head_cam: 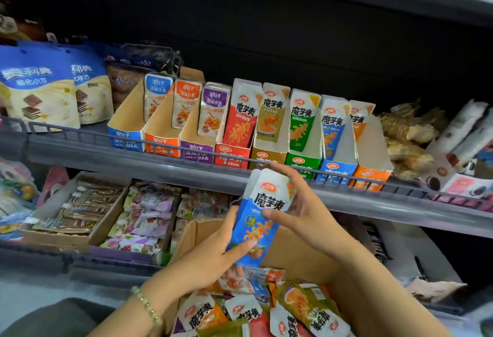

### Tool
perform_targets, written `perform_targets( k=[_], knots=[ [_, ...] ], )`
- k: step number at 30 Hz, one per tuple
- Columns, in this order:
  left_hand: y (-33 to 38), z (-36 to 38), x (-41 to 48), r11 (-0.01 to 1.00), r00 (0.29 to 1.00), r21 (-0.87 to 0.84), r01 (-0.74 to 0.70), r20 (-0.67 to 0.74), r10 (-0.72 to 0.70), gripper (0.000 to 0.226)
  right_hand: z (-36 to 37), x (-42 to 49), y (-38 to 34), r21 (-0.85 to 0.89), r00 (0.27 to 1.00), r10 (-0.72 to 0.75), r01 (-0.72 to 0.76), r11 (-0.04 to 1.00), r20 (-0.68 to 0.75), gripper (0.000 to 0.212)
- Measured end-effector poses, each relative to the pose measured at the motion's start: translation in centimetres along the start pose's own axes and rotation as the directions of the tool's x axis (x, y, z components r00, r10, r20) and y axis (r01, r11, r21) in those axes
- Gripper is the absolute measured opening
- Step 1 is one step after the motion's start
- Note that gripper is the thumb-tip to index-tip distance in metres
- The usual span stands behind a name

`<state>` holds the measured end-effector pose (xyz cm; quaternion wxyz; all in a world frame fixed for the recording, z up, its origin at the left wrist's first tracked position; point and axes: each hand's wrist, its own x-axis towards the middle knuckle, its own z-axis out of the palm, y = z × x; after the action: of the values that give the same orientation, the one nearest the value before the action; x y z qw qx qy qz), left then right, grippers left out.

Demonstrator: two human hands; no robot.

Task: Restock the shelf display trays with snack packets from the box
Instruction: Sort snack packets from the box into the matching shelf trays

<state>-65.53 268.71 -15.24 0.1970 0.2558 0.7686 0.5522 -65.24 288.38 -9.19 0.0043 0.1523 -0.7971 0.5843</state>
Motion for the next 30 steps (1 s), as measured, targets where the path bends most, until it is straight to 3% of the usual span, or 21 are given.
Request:
perform_targets(
  k=[3, 10, 15, 21, 26, 30],
  knots=[
    [1.5, 0.2, 1.2, 0.997, 0.998, 0.017, -0.070, 0.013, 0.069, 0.052, -2.0, -0.3, -1.2, -0.087, 0.997, 0.052, -0.048, 0.995, 0.052, 0.067],
    [6.1, 1.2, 5.2, 0.967, 0.984, 0.217, -0.131, 0.146, 0.101, 0.056, -7.4, -1.3, -3.2, -0.076, 0.998, 0.051, -0.054, 0.996, -0.044, 0.059],
    [10.5, 1.8, 8.5, 0.957, 0.975, 0.191, -0.218, 0.084, 0.205, 0.041, -11.6, -1.4, -4.5, -0.027, 0.974, -0.040, 0.035, 0.999, -0.222, 0.057],
    [13.6, 1.0, 12.4, 0.753, 0.925, 0.616, -0.231, -0.101, 0.366, 0.048, -17.4, -0.1, -5.3, -0.199, 0.838, -0.155, 0.057, 0.978, -0.522, 0.053],
    [13.8, 0.8, 15.4, 0.573, 0.949, 0.802, -0.170, -0.023, 0.314, 0.052, -19.5, 3.0, -4.7, -0.348, 0.786, -0.252, 0.051, 0.936, -0.564, 0.057],
    [13.5, 1.2, 17.1, 0.561, 0.967, 0.810, -0.171, 0.028, 0.253, 0.045, -19.2, 5.2, -3.4, -0.465, 0.791, -0.263, -0.030, 0.885, -0.553, 0.057]
  ],
)
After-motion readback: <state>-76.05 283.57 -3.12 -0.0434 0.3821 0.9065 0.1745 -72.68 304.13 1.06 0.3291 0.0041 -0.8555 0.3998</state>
